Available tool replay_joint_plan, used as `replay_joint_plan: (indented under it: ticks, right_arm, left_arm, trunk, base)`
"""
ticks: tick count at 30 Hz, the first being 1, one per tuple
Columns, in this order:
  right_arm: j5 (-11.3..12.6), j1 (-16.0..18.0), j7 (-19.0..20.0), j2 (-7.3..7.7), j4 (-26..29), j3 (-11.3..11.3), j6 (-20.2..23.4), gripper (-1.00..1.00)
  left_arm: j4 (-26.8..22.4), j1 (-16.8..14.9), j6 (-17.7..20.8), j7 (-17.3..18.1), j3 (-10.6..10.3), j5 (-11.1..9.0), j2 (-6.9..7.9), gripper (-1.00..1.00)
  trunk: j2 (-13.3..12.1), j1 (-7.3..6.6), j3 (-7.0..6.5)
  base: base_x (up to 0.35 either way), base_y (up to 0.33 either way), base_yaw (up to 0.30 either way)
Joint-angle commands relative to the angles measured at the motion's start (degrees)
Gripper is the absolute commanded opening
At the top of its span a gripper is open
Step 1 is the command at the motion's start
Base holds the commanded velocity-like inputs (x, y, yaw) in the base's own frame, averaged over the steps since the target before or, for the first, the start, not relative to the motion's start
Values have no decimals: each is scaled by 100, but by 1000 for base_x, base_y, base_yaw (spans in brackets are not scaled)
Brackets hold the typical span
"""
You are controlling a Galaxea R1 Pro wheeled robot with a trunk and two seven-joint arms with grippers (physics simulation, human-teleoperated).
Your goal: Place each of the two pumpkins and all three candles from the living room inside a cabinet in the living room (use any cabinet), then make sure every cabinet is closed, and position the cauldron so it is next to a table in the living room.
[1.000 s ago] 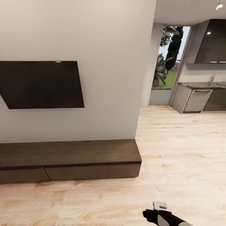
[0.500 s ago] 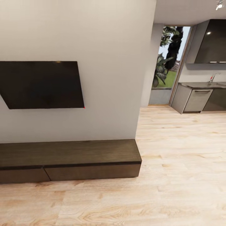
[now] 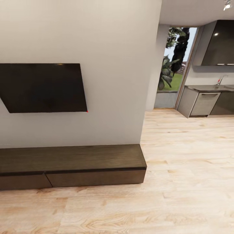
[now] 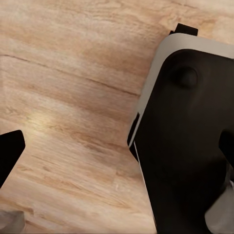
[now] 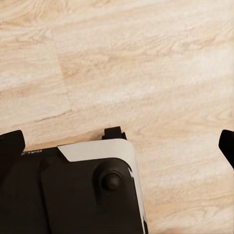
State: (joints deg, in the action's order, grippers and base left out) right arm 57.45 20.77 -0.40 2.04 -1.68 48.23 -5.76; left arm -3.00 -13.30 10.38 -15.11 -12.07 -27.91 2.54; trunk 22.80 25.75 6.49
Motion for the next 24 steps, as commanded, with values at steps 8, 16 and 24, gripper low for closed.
replay_joint_plan:
  ticks: [8,16,24]
  right_arm:
    - [46,6,-4,-26,7,46,-16,100]
    - [51,4,-4,-38,15,40,-13,100]
    - [58,0,-4,-17,10,38,-13,100]
  left_arm:
    - [-16,132,-35,-32,-50,-64,15,100]
    - [40,143,-31,-68,-50,-88,45,100]
    - [33,144,-44,-52,-45,-88,64,100]
  trunk:
    - [11,3,12]
    - [11,3,12]
    - [11,3,12]
  base:
    - [0,0,0]
    - [0,0,0]
    - [0,0,0]
